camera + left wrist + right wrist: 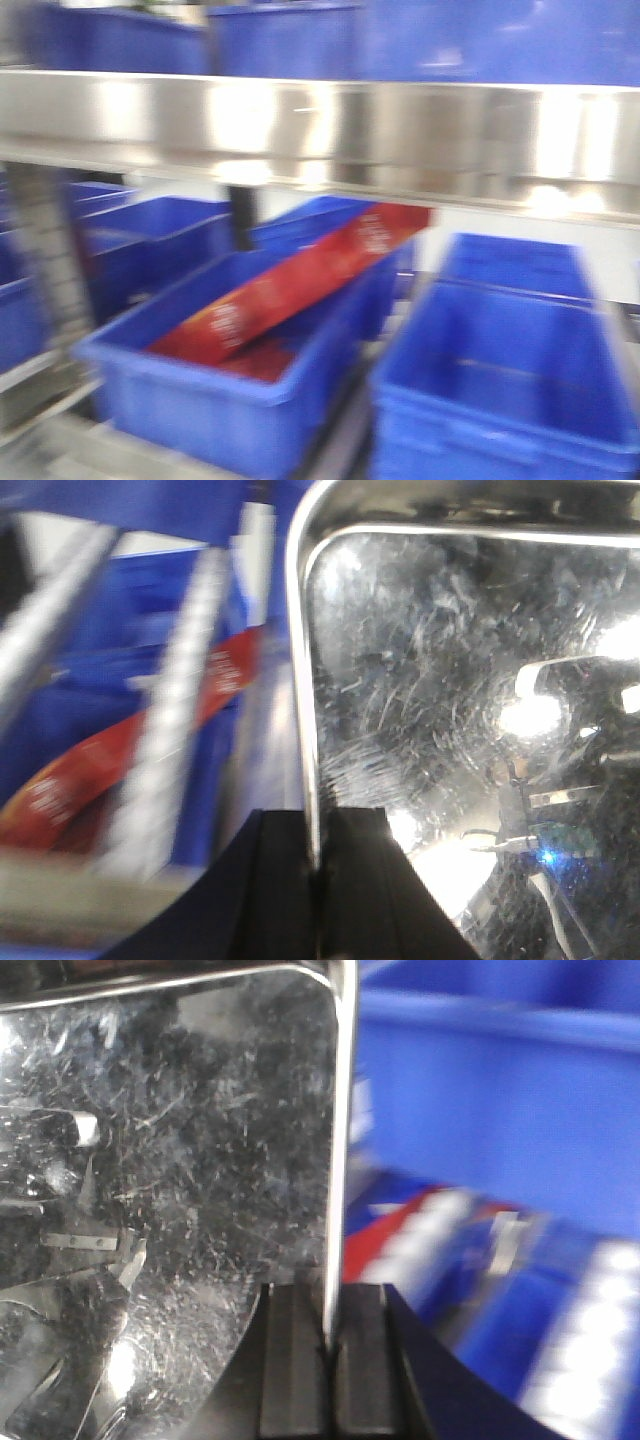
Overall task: Stack silver trays without gaps
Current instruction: 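Hold the silver tray with both grippers while driving to the other shelf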
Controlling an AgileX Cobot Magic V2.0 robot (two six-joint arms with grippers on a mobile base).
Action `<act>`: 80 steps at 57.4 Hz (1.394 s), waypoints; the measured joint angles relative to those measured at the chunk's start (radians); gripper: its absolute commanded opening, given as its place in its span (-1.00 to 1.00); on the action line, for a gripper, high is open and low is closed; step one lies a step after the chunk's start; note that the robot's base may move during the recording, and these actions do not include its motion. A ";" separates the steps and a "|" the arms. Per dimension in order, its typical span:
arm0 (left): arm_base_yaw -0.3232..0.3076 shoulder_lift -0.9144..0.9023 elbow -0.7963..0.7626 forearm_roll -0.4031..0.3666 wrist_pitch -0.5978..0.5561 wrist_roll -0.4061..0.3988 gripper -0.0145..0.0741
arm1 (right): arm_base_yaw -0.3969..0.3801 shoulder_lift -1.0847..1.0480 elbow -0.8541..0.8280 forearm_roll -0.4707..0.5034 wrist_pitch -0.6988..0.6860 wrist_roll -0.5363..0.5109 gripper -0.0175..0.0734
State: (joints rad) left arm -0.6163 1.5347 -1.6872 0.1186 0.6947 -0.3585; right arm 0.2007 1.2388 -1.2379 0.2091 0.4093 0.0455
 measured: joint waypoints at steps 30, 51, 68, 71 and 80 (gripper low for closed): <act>0.000 0.000 0.000 0.000 0.000 0.000 -0.72 | 0.000 0.000 0.000 0.000 -0.002 0.000 -0.79; 0.000 0.000 0.000 0.000 0.000 0.000 -0.72 | 0.000 0.000 0.000 0.000 -0.002 0.000 -0.79; 0.000 0.000 0.000 0.000 0.000 0.000 -0.72 | 0.000 0.000 0.000 0.000 -0.002 0.000 -0.79; 0.000 0.000 0.000 0.000 0.000 0.000 -0.72 | 0.000 0.000 0.000 0.000 -0.002 0.000 -0.79; 0.000 0.000 0.000 0.000 0.000 0.000 -0.72 | 0.000 0.000 0.000 0.000 -0.002 0.000 -0.79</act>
State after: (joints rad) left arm -0.6163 1.5347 -1.6872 0.1186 0.6947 -0.3585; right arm 0.2007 1.2388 -1.2379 0.2091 0.4072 0.0455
